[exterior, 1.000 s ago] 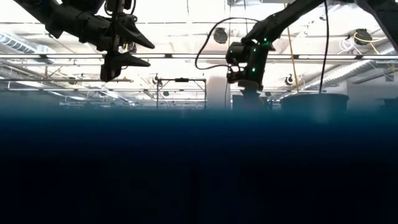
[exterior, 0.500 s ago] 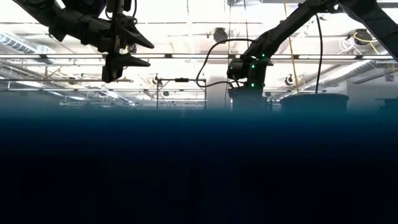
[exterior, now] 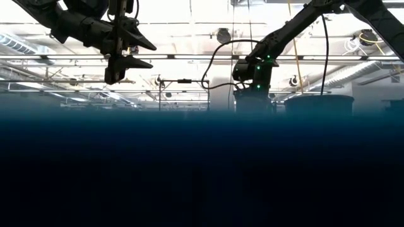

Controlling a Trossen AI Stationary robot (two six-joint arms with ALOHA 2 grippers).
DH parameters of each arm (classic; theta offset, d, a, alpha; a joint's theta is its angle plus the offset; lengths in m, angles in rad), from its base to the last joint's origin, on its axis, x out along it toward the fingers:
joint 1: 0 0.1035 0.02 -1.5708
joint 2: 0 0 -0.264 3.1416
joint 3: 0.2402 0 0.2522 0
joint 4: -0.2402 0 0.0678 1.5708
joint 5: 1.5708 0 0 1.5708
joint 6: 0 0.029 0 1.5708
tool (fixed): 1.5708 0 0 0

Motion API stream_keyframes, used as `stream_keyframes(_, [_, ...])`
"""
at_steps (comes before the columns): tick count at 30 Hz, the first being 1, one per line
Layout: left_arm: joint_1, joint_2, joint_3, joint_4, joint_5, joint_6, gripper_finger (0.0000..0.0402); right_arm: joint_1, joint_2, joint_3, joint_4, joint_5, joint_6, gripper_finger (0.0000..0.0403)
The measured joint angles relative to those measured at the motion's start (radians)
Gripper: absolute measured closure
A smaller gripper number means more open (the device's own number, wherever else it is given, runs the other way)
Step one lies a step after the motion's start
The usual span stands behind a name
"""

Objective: Pick & Place Toys
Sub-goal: Put the red game piece into the right gray bin

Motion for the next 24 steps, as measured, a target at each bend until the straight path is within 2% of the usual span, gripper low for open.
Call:
stream_keyframes(17, [0.000,0.000,0.000,-0.003,0.007,-0.008,0.0213,0.000,0.000,-0.107,0.052,-0.001,0.003,0.0391])
stream_keyframes(24, [0.000,0.000,0.000,-0.003,0.007,-0.015,0.0213,0.002,0.000,-0.123,0.092,-0.001,0.009,0.0364])
